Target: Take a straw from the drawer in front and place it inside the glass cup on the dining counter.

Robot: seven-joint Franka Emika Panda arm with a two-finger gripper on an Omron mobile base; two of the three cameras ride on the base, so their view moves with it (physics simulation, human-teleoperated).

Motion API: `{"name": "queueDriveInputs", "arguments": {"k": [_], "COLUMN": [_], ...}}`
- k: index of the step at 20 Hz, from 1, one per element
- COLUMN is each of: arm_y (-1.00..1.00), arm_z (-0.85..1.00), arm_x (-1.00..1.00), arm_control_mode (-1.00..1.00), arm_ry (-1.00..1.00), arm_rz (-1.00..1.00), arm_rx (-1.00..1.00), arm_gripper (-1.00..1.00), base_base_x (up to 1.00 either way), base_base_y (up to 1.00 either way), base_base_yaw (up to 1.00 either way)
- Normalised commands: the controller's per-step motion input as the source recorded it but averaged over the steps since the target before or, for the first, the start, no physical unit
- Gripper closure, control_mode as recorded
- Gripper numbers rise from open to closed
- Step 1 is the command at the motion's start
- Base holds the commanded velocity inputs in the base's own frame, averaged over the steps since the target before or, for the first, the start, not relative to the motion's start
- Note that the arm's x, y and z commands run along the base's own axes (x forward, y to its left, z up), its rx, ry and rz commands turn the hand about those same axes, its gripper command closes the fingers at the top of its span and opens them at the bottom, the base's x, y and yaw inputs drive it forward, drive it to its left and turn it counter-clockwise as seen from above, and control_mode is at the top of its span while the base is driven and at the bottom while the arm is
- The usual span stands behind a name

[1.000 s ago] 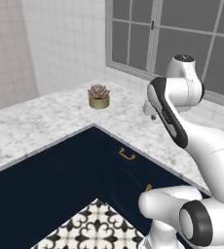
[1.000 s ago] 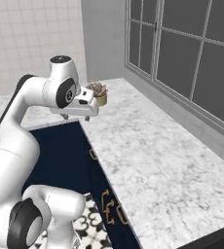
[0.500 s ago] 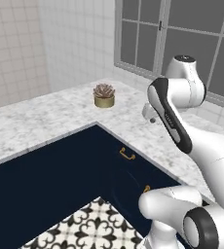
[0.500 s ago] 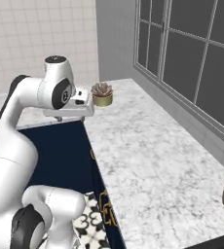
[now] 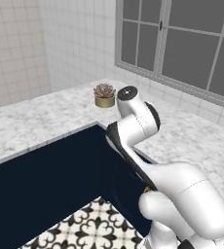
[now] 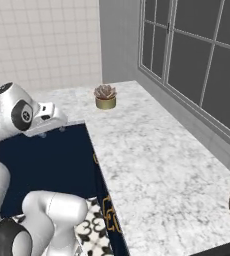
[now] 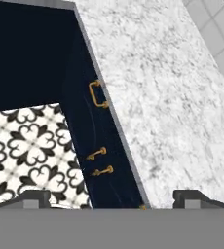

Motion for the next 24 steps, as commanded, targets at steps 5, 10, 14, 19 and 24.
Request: {"name": "queueDriveInputs", "arguments": {"k": [5, 10, 14, 19, 24], "arm_y": [0.37, 0.22, 0.03, 0.15, 0.12], "arm_z": [-0.88, -0.8, -0.62, -0.43, -0.44], "arm_x": [0.3, 0.43, 0.43, 0.53, 0.5], "arm_control_mode": [-1.0, -1.0, -1.0, -1.0, -1.0], "arm_ry": [-0.28, -0.17, -0.01, 0.0, 0.0], "arm_rz": [-0.06, -0.09, -0.09, -0.14, -0.11], "arm_rx": [-0.4, -0.42, -0.37, -0.31, -0.2], "arm_gripper": [-1.0, -1.0, -1.0, -1.0, -1.0], "base_base_x": [0.0, 0.0, 0.0, 0.0, 0.0], "base_base_y": [0.0, 0.0, 0.0, 0.0, 0.0], "base_base_yaw": [0.0, 0.0, 0.0, 0.0, 0.0]}}
